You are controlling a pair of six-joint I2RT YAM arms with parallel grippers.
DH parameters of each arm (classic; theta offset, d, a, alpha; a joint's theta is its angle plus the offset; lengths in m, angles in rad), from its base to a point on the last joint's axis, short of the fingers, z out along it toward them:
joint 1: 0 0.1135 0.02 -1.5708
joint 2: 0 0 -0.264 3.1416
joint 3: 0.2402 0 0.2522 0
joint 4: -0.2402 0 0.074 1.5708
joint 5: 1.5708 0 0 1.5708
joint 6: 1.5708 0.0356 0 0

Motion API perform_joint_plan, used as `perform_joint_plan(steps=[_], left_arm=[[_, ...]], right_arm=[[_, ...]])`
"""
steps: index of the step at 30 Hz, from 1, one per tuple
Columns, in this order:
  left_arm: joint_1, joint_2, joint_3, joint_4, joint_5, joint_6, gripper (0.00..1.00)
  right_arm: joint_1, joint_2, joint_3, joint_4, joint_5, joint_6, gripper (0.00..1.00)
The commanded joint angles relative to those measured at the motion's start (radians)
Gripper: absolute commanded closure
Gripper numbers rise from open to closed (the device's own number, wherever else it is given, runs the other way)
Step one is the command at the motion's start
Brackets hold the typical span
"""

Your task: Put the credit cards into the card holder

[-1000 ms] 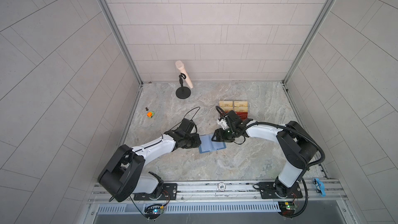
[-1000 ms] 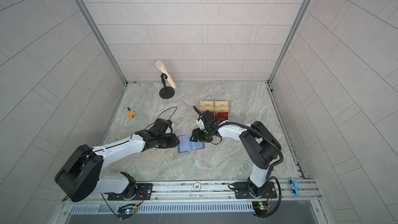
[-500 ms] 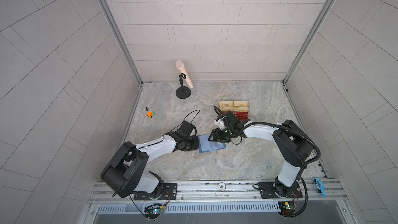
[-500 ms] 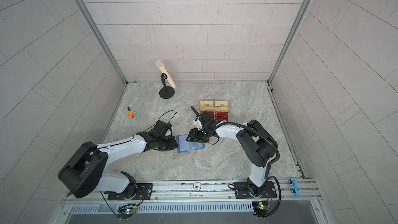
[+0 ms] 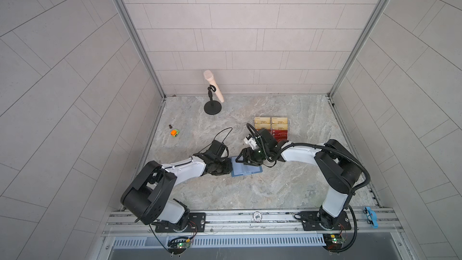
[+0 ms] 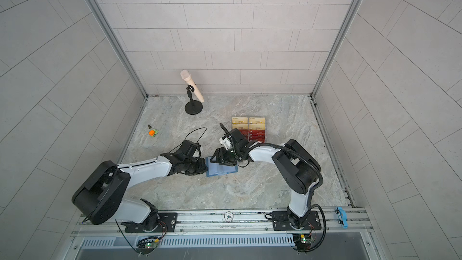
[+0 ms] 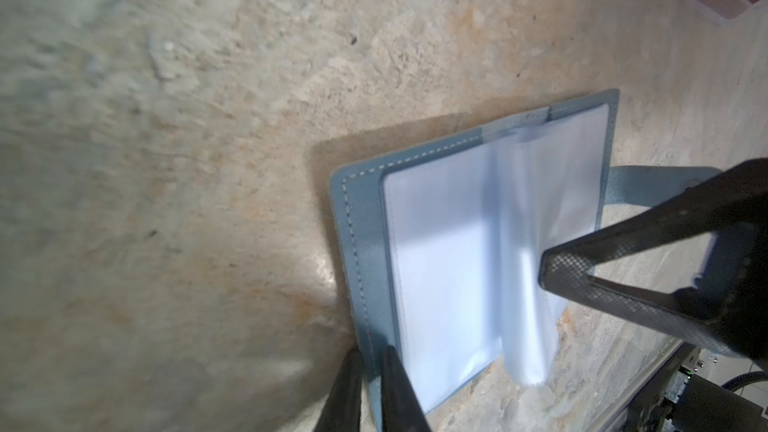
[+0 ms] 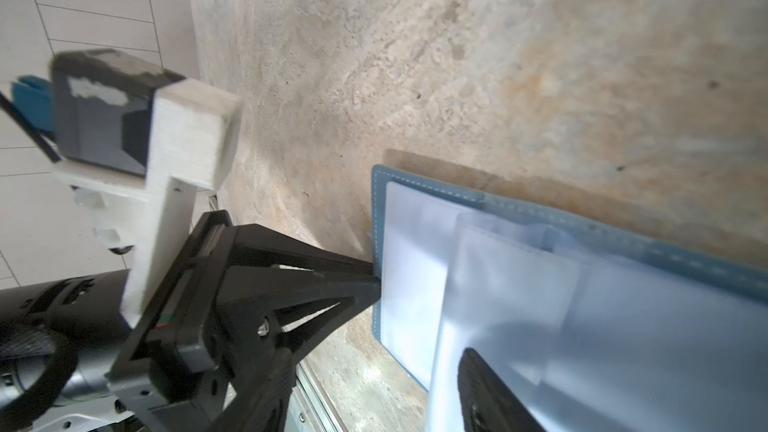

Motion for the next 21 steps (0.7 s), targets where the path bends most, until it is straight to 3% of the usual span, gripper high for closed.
perform_joint_plan(steps=[1, 5, 10, 13, 21], left_arm=[[0.011, 0.011, 0.003, -0.012, -0.003, 0.018, 0.84], [0.013, 0.013, 0.005, -0.02, -0.003, 0.027, 0.83], [0.014, 0.01, 0.008, -0.02, -0.001, 0.032, 0.83], [0.013, 0.009, 0.011, -0.023, -0.001, 0.035, 0.83], [0.013, -0.001, 0.013, -0.027, -0.001, 0.035, 0.83]], right_arm=[[0.006, 0.001, -0.023, 0.108, -0.031, 0.074, 0.34], [0.003, -0.047, -0.005, 0.09, -0.036, 0.056, 0.34], [-0.019, -0.134, 0.032, -0.098, 0.022, -0.074, 0.34], [-0.046, -0.187, 0.008, -0.167, 0.11, -0.113, 0.33], [-0.058, -0.142, 0.06, -0.423, 0.215, -0.257, 0.33]])
